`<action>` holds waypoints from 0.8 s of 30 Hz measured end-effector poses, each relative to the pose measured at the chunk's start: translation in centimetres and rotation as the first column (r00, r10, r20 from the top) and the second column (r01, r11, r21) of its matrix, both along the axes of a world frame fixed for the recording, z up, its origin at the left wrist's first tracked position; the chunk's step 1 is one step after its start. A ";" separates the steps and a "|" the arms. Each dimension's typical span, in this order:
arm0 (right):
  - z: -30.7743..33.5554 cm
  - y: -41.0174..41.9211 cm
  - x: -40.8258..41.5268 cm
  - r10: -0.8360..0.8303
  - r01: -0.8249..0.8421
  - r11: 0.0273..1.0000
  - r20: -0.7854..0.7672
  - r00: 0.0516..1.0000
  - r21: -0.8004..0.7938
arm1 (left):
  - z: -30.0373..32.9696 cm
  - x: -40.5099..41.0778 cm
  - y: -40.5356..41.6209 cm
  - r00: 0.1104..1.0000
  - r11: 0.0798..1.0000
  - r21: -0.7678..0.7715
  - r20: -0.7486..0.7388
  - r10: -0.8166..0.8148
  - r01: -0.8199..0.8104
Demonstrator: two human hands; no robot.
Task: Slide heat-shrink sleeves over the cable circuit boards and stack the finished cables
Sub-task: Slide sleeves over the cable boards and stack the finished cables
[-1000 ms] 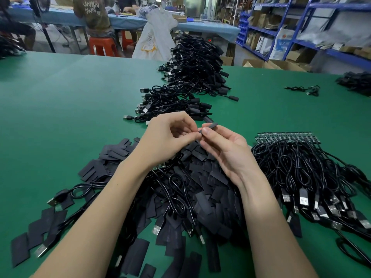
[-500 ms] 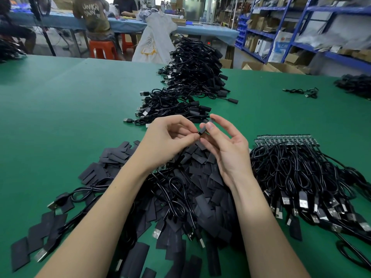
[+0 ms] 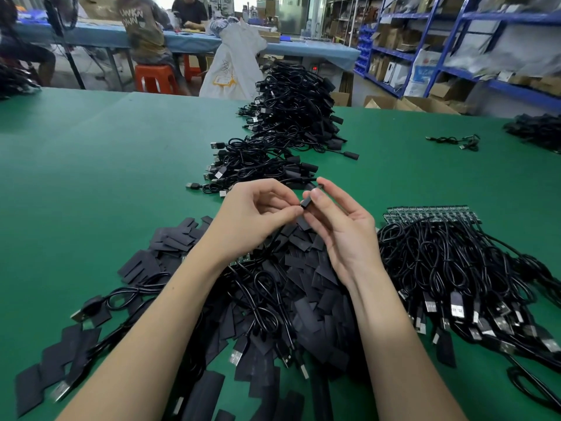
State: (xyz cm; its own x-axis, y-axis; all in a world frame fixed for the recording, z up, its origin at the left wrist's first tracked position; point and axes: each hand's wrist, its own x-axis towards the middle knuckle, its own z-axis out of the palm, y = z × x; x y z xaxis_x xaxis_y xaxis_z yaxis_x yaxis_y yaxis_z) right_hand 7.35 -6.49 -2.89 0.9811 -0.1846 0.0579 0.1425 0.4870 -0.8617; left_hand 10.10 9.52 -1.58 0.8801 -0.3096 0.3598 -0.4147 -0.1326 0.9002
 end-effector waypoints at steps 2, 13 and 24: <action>0.0 0.0 0.0 -0.015 0.015 1.000 -0.005 1.000 0.016 | 0.0 0.0 -0.1 1.000 1.000 -0.001 0.004 0.002 -0.002; 0.0 -0.1 0.1 -0.039 0.039 0.999 -0.006 0.999 0.031 | -0.3 0.2 -0.1 1.000 1.000 0.018 -0.023 -0.011 0.011; -0.1 -0.8 0.3 -0.090 0.091 0.995 -0.016 0.996 0.031 | -0.2 0.4 0.7 0.988 0.953 0.282 -0.135 -0.071 0.107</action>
State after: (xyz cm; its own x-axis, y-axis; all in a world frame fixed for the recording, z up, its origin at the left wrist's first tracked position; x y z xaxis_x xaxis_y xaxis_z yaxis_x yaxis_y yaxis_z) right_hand 7.64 -7.25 -2.99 0.9611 -0.2739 0.0365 0.1746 0.4997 -0.8484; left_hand 10.52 10.23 -1.83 0.8759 -0.4629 0.1359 -0.3264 -0.3614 0.8734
